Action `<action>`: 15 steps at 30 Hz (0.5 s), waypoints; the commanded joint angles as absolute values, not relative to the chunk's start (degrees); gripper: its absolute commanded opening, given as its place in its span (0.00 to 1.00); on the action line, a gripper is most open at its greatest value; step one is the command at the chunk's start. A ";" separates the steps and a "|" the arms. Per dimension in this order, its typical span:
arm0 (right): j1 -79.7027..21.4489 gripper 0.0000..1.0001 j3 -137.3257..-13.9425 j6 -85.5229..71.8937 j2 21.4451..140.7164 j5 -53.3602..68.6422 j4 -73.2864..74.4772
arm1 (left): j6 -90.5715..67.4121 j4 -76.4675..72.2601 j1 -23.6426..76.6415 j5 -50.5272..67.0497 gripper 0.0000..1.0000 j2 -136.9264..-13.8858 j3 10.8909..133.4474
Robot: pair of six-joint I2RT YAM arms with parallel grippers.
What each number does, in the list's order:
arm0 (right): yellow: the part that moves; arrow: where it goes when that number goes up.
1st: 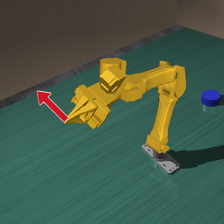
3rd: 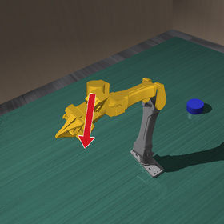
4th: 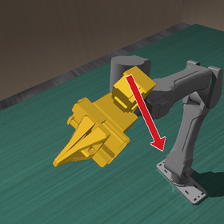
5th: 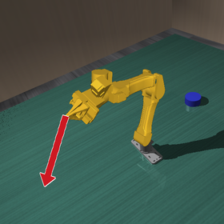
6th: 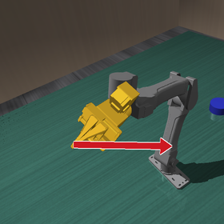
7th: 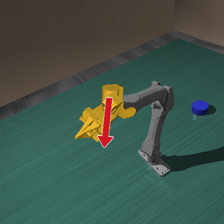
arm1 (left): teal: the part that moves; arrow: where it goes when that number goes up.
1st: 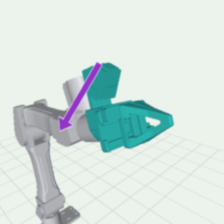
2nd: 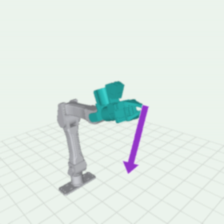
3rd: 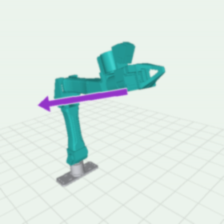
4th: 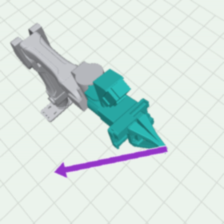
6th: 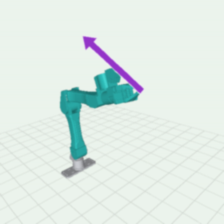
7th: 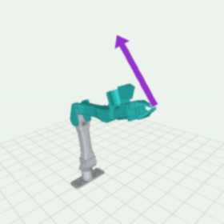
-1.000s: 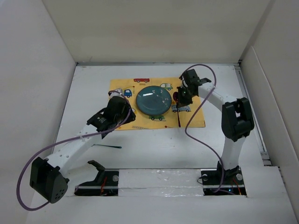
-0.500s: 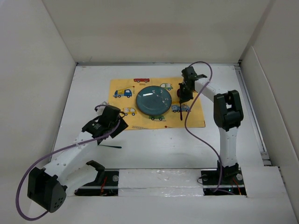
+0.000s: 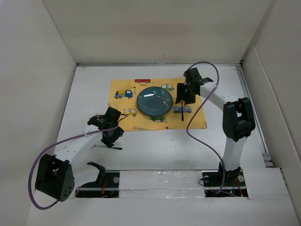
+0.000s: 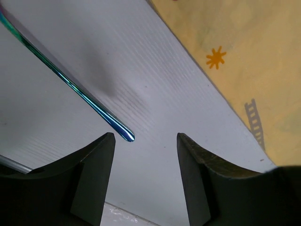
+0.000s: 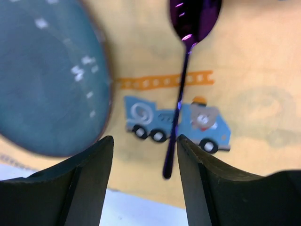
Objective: Set the dinner table for one person
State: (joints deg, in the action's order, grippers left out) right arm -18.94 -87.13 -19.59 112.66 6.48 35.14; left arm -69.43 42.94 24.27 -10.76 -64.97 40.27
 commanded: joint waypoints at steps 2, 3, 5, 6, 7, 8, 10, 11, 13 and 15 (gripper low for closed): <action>-22.49 0.62 -80.61 -19.77 102.32 8.88 31.12 | -71.99 47.02 15.34 -13.01 0.49 -63.02 40.35; -23.02 0.62 -78.77 -20.04 98.91 8.88 30.42 | -70.76 46.67 13.21 -12.66 0.48 -62.06 40.25; -23.91 0.61 -73.60 -20.39 95.47 9.40 28.75 | -68.92 46.06 8.64 -12.31 0.47 -61.09 39.64; -24.52 0.55 -72.00 -20.30 93.97 11.23 27.87 | -67.34 45.97 4.96 -12.22 0.47 -60.82 39.46; -25.04 0.52 -70.42 -20.13 91.00 12.64 26.56 | -66.63 46.14 3.44 -12.22 0.47 -60.82 39.46; -25.05 0.50 -67.96 -20.13 89.75 14.14 26.11 | -66.19 46.06 2.38 -12.22 0.47 -61.08 39.64; -25.66 0.48 -66.01 -20.30 86.50 15.11 25.23 | -66.44 46.40 1.76 -11.95 0.50 -63.10 39.99; -26.45 0.48 -65.31 -20.39 85.88 15.81 25.14 | -66.53 47.28 1.76 -11.69 0.50 -63.89 40.69; -26.98 0.48 -64.43 -20.13 84.38 16.08 25.14 | -66.88 48.07 1.76 -9.85 0.51 -66.96 41.04; -26.98 0.49 -64.42 -20.04 83.94 16.17 25.05 | -67.06 48.87 1.76 -8.36 0.51 -69.16 41.40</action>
State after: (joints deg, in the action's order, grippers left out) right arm -26.22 -64.55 -20.36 86.00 14.20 28.82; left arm -67.33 45.12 2.11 -10.04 -66.83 40.12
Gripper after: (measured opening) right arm 0.487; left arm 0.510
